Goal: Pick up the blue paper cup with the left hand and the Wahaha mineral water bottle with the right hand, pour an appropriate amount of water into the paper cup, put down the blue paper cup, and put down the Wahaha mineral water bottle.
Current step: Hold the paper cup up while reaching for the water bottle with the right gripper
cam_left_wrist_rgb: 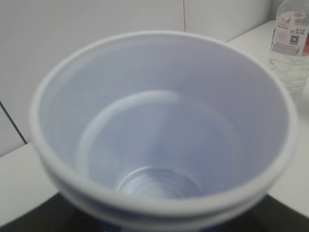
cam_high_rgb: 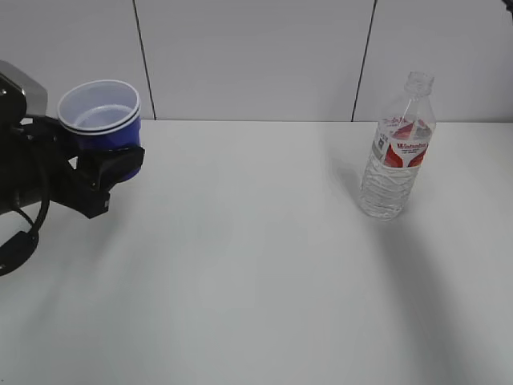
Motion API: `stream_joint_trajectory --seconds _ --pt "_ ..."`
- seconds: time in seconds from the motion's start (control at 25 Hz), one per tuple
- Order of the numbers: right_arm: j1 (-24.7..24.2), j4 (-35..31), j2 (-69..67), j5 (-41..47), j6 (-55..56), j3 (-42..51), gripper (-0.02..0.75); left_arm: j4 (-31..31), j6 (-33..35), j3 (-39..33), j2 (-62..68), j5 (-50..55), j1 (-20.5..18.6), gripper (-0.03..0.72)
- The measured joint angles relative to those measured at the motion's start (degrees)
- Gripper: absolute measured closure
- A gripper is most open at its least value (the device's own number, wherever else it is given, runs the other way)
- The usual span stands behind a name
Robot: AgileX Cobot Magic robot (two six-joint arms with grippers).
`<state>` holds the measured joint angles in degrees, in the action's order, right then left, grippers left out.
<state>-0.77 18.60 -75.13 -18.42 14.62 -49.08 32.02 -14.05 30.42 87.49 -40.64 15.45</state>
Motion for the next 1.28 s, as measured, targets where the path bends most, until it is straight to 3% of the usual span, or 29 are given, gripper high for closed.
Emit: stream_joint_trajectory --seconds 0.48,0.68,1.12,1.28 --pt "0.0 7.6 -5.1 -10.9 -2.2 8.9 0.235 2.0 -0.1 0.0 -0.1 2.7 0.0 0.253" --pt "0.0 6.0 -5.1 -16.7 -2.7 14.0 0.235 2.7 -0.1 0.0 -0.1 2.7 0.0 0.253" --pt "0.0 0.5 -5.2 -20.1 -8.2 21.7 0.235 2.9 -0.1 0.0 -0.1 2.7 0.0 0.253" --pt "3.0 -0.7 -7.5 -21.6 -10.3 22.8 0.235 2.9 -0.1 0.0 -0.1 2.7 0.1 0.253"
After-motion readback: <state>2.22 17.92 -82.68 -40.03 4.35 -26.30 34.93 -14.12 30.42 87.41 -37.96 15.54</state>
